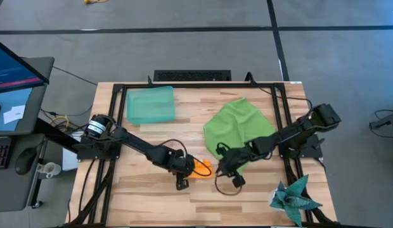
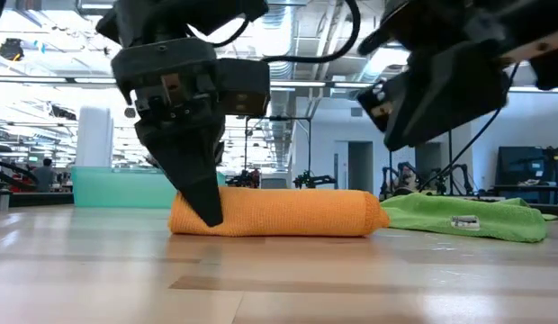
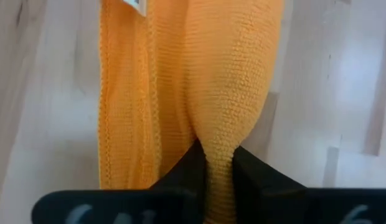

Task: Roll microfiber towels into tight, uniform cylinder then place into a basket
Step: Roll the yellow microfiber cloth

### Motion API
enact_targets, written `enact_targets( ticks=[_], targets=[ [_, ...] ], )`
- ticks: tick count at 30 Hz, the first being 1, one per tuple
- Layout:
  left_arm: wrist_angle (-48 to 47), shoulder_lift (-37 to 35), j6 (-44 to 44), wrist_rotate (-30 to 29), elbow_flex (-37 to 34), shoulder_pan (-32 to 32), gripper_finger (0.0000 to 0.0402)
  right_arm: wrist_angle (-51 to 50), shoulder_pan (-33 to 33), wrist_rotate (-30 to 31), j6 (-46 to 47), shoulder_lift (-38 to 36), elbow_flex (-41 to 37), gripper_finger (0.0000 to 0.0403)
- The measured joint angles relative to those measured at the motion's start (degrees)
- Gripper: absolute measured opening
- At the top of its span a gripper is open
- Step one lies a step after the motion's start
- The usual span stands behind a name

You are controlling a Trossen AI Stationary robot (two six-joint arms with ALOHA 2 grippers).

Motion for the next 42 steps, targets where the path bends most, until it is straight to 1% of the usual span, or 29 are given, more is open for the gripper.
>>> enact_targets(
  ticks=[2, 7, 12, 16, 21, 26, 28, 32, 35, 39, 42],
  targets=[
    [0.49, 0.0, -0.84, 1.62, -0.08, 0.74, 0.0034, 0.35, 1.78, 2.23, -4.05, 0.16, 0.0, 0.0102],
    [2.14, 0.09, -2.78, 6.49, -0.09, 2.33, 0.0037, 2.95, 2.92, 3.78, -12.41, 2.37, 0.11, 0.0102],
    [4.21, 0.13, -3.46, 10.25, -0.11, 3.25, 0.0031, 3.23, 2.92, 6.72, -13.91, 4.57, 2.23, 0.0103],
    [4.55, 0.15, -3.57, 11.2, -0.15, 4.0, 0.0034, 3.22, 2.91, 6.87, -15.15, 7.44, 3.13, 0.0103],
    [4.65, 0.15, -3.4, 11.34, -0.13, 4.53, 0.0037, 3.12, 2.52, 7.02, -13.27, 11.75, 4.76, 0.0103],
    [4.69, 0.17, -2.85, 11.55, -0.13, 4.61, 0.0037, -0.74, 2.66, 7.96, -12.76, 12.42, 7.49, 0.0103],
    [4.69, 0.17, -2.85, 11.99, -0.11, 4.61, 0.0038, -5.64, 3.18, 10.37, -12.31, 11.67, 8.92, 0.0103],
    [4.72, 0.17, -2.83, 12.02, -0.11, 4.61, 0.0038, -17.2, 4.77, 17.15, -10.06, 9.6, 12.52, 0.0103],
    [4.73, 0.17, -2.85, 11.99, -0.11, 4.63, 0.0038, -22.7, 6.06, 19.2, -8.39, 8.38, 14.18, 0.0103],
    [4.77, 0.17, -2.98, 11.8, -0.11, 4.63, 0.0038, -21.83, 6.71, 19.2, -7.75, 8.04, 14.31, 0.0103],
    [4.81, 0.17, -3.03, 11.68, -0.09, 4.63, 0.0038, -18.75, 5.91, 18.81, -7.72, 9.56, 14.34, 0.0105]
  ],
)
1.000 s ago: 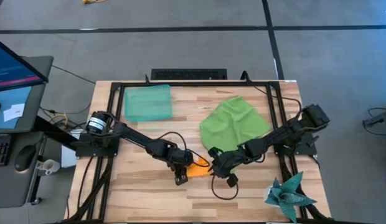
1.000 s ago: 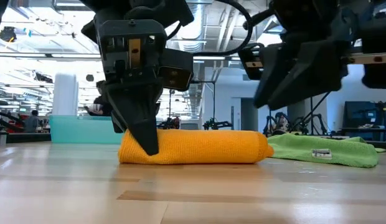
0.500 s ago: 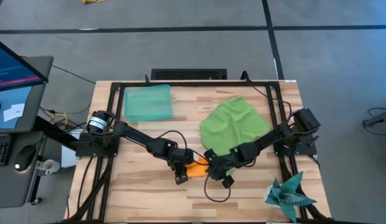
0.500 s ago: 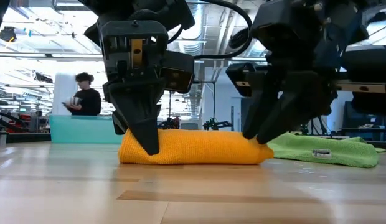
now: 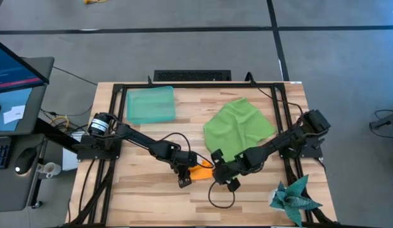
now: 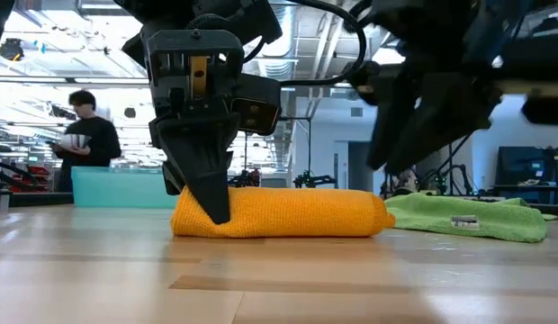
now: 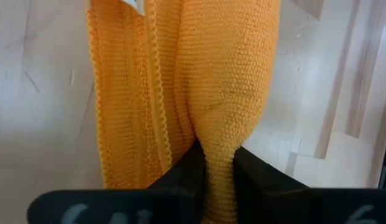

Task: Roll microfiber towels into tight, uniform cylinder then place into a basket
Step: Roll the yellow microfiber cloth

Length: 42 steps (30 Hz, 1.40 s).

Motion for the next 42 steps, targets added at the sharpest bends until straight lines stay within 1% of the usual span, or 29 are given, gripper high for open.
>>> enact_targets(
  ticks=[2, 4, 8, 11, 14, 17, 23, 32, 38, 42],
  targets=[
    [0.19, 0.0, 0.0, -0.01, 0.0, 0.0, 0.0039, 0.9, -0.57, -0.14, 0.26, 0.8, -0.11, 0.0116],
    [0.49, 0.0, -0.03, -0.1, 0.0, 0.01, 0.0039, 2.12, -1.16, -0.14, 1.02, 1.18, -0.07, 0.0135],
    [0.36, -0.04, 0.02, -1.78, 0.02, -0.02, 0.0039, 1.9, -1.76, -0.14, 1.05, 1.2, -0.07, 0.0192],
    [0.4, -0.04, 0.42, -1.76, 0.04, -0.02, 0.0039, 2.0, -1.73, -0.53, 1.06, 1.02, -0.07, 0.023],
    [0.61, -0.04, 0.39, -1.78, 0.02, -0.02, 0.0039, 2.24, -1.78, -2.93, 2.32, 0.98, -0.07, 0.0248],
    [1.07, -0.03, 0.37, -2.07, 0.02, -0.02, 0.0039, 2.35, -2.15, -4.29, 3.52, 0.98, -0.1, 0.0247],
    [2.74, 0.11, -0.17, -2.57, -0.02, 0.02, 0.0039, 9.2, -3.35, -8.01, 3.54, 0.98, -2.22, 0.0233],
    [3.2, 0.11, -0.13, -4.8, -0.02, 0.74, 0.0039, 8.95, -5.28, -8.07, 7.07, 0.96, -5.47, 0.0226],
    [4.82, 0.12, 0.08, -5.3, -0.05, 1.85, 0.0039, 9.06, -5.24, -7.86, 7.74, 0.96, -5.53, 0.0225],
    [5.6, 0.13, 0.46, -5.54, -0.09, 2.29, 0.0039, 7.86, -6.16, -7.83, 9.01, 0.96, -5.53, 0.0212]
  ],
)
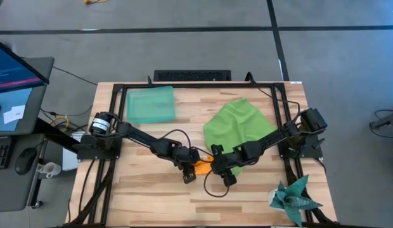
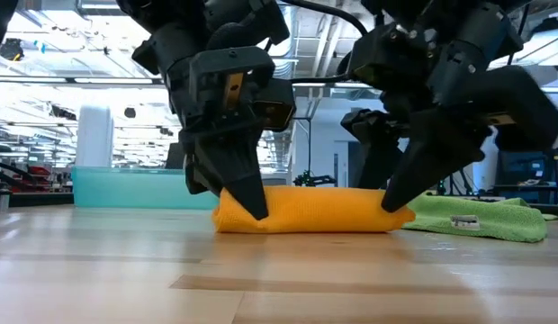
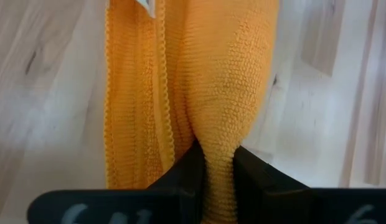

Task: Roll microfiber towels into tight, uniform cylinder then place into a basket
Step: Roll the yellow microfiber cloth

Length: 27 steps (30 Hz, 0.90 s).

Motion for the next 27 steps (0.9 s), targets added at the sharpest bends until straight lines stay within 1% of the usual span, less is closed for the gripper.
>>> enact_targets(
  ticks=[7, 15, 22, 24, 27],
  targets=[
    [0.26, 0.0, 0.0, -0.96, 0.0, 0.22, 0.0039, -1.38, -1.74, -0.06, 1.39, 0.0, 0.0, 0.0163],
    [0.4, 0.0, -0.02, -0.92, 0.02, 0.2, 0.0039, -1.91, -1.89, -0.91, 4.34, -0.01, 0.0, 0.0108],
    [0.44, -0.02, -0.13, -1.38, 0.07, 0.2, 0.0041, -2.39, -2.71, -3.84, 10.12, -0.04, 0.02, 0.0019],
    [0.29, -0.04, -0.36, -2.11, 0.09, 0.2, 0.0049, -2.47, -3.15, -4.42, 12.11, -0.07, 0.02, 0.0013],
    [0.0, -0.09, -0.42, -2.56, 0.13, 0.2, 0.0072, -2.51, -3.54, -4.61, 15.48, -0.07, 0.02, 0.0027]
  ],
)
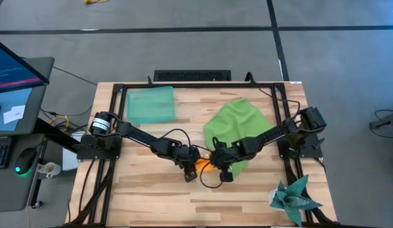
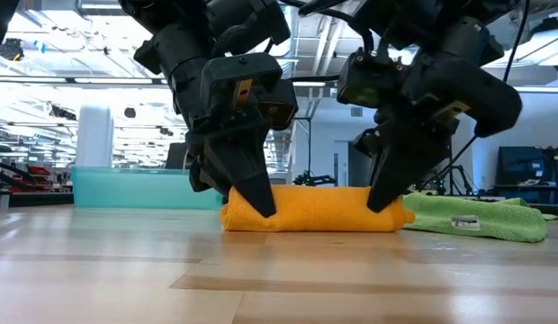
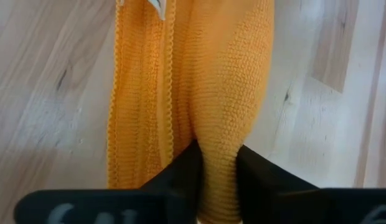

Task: Roll microfiber towels into tight, uniform cylinder then place into a basket
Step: Roll the yellow microfiber cloth

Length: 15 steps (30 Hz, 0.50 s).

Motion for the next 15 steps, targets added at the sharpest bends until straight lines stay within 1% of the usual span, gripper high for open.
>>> enact_targets(
  ticks=[3, 7, 10, 15],
  targets=[
    [-0.06, 0.0, 0.02, -0.02, 0.0, 0.0, 0.0101, -0.04, -0.03, -0.15, 1.51, 0.0, 0.0, 0.0029],
    [-0.28, -0.04, 2.96, 0.14, 0.02, 0.0, 0.0131, -0.04, -0.48, -2.12, 2.86, 0.0, 0.0, 0.0011],
    [-0.43, -0.06, 5.46, -0.06, 0.04, -0.02, 0.0138, -0.02, -1.21, -4.16, 4.75, 0.0, 0.0, 0.0011],
    [-0.75, -0.07, 10.05, -3.42, 0.04, -1.11, 0.0133, 0.0, -3.17, -11.44, 5.5, 0.0, 0.0, 0.0018]
  ],
)
